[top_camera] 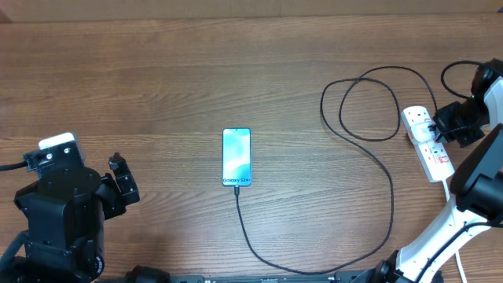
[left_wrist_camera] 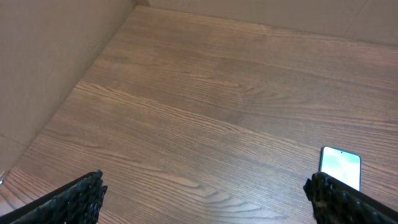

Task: Plug charger to phone and switch on socket
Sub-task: 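Press the orange socket switch on the power strip with the right gripper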

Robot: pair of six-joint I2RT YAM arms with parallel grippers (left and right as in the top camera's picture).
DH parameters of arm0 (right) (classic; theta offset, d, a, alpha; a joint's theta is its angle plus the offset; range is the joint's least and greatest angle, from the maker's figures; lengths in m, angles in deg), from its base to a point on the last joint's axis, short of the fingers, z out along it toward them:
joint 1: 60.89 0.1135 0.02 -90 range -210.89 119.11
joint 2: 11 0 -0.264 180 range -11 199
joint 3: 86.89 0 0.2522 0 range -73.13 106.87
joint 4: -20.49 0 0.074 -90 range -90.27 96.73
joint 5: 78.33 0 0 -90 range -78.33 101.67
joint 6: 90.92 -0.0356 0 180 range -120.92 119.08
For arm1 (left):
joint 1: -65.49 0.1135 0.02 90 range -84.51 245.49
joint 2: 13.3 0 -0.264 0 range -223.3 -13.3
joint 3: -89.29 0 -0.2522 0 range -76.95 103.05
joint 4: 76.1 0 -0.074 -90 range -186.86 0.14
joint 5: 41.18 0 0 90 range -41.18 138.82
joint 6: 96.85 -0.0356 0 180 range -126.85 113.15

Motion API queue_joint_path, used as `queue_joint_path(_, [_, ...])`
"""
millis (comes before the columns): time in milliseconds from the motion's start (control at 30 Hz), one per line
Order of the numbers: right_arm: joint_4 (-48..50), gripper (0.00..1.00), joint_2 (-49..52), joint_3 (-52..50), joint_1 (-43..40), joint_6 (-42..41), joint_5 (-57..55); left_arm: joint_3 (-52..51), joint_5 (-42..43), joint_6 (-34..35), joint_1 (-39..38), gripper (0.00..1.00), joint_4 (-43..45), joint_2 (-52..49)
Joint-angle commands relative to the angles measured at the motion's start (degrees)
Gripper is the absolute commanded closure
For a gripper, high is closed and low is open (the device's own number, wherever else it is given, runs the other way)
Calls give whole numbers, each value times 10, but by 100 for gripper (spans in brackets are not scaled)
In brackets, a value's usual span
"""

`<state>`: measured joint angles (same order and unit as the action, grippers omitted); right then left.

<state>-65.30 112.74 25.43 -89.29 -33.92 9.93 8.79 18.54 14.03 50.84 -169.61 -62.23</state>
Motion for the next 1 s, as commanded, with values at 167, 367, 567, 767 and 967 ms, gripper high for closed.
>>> queue_joint_path(167, [15, 96, 6, 0, 10, 1, 18, -2, -7, 3, -4, 0, 0, -1])
queue_joint_path(367, [15, 96, 6, 0, 10, 1, 18, -2, -7, 3, -4, 1, 0, -1])
queue_joint_path(567, [36, 96, 6, -33, 10, -1, 19, -2, -7, 3, -4, 0, 0, -1])
queue_joint_path(767, [45, 96, 6, -44, 10, -2, 23, -2, -7, 3, -4, 0, 0, -1])
queue_joint_path(967, [-8, 96, 4, -5, 7, -1, 22, -2, -7, 3, -4, 1, 0, -1])
